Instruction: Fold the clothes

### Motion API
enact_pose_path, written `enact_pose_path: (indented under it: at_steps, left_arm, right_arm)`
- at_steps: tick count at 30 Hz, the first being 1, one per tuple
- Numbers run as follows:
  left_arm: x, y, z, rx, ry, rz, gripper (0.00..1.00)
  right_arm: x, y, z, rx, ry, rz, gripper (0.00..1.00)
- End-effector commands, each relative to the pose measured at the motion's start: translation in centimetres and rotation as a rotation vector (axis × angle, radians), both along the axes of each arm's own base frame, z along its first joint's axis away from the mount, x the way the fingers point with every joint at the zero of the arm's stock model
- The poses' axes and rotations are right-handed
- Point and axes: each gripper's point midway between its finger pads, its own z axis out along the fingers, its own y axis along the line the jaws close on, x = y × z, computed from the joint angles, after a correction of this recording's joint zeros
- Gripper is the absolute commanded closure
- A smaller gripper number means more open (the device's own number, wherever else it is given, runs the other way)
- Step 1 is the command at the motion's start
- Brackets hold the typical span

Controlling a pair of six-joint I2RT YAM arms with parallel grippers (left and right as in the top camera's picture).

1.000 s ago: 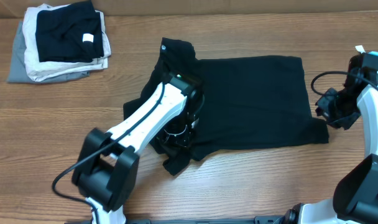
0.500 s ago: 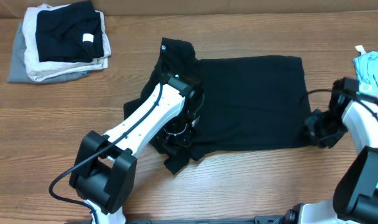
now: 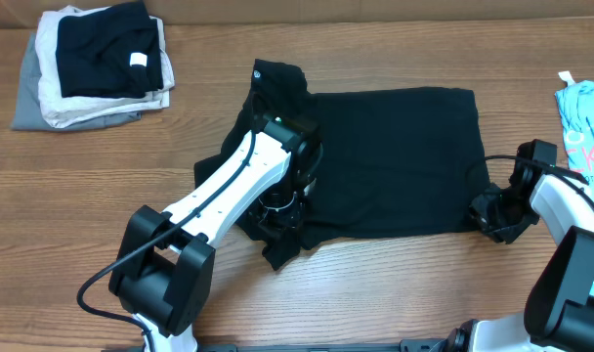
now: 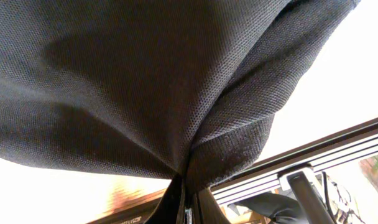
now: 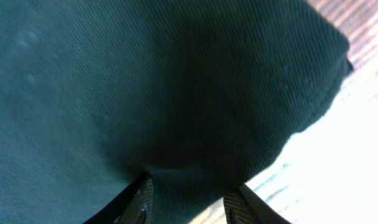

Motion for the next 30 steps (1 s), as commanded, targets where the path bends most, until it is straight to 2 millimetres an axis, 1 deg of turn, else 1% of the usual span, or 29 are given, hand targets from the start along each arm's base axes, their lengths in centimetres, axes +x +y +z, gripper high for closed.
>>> enact_pose_path:
  at_steps: [1,3,6,7,8,11,17,21,23,24,26,28,29,30]
  left_arm:
    - [0.0,-0.1,0.2,-0.009,-0.01,-0.007,0.96]
    - [0.1,-0.2,0.2,-0.013,-0.015,-0.01,0.96]
    - [0.2,-0.2,0.1,-0.016,-0.019,-0.009,0.96]
    - [0.2,-0.2,0.1,-0.016,-0.019,-0.009,0.96]
    - [0.2,-0.2,0.1,-0.016,-0.019,-0.009,0.96]
    - [0.3,-0.3,0.1,-0.017,-0.022,-0.009,0.96]
    - [0.3,-0.3,0.1,-0.019,-0.024,-0.009,0.96]
    - [0.5,-0.4,0.1,-0.024,-0.031,-0.009,0.96]
    - [0.5,-0.4,0.0,-0.025,-0.034,-0.009,0.96]
    - [0.5,-0.5,0.0,-0.026,-0.034,-0.009,0.96]
    - [0.6,-0.5,0.0,-0.027,-0.037,-0.009,0.96]
    - [0.8,-0.6,0.0,-0.033,-0.045,-0.009,0.96]
    - [0.9,-0.7,-0.1,-0.036,-0.049,-0.009,0.96]
    - [0.9,-0.7,-0.1,-0.037,-0.05,-0.009,0.96]
  right_arm:
    - [0.5,-0.3,0.4,-0.014,-0.035,-0.011,0.56]
    - [0.7,-0.6,0.4,-0.027,-0.043,-0.012,0.54]
    - [0.6,-1.2,0.4,-0.065,-0.033,-0.015,0.52]
    - [0.5,-1.5,0.4,-0.077,-0.029,-0.02,0.49]
    - [0.6,-1.6,0.4,-0.078,-0.032,-0.023,0.48]
    - [0.6,-2.1,0.4,-0.084,-0.037,-0.037,0.48]
    - [-0.2,-4.2,0.2,-0.102,-0.03,-0.105,0.48]
    - [-0.5,-4.6,-0.1,-0.08,-0.034,-0.118,0.5]
    - [-0.6,-4.6,-0.1,-0.078,-0.032,-0.122,0.59]
    - [-0.6,-4.6,-0.1,-0.078,-0.031,-0.122,0.64]
    - [-0.8,-4.6,-0.2,-0.077,-0.028,-0.126,0.8]
    - [-0.7,-4.6,-0.2,-0.077,-0.029,-0.126,0.93]
    - [-0.6,-4.6,-0.2,-0.079,-0.035,-0.127,0.96]
    - [-0.5,-4.7,-0.2,-0.08,-0.038,-0.127,0.96]
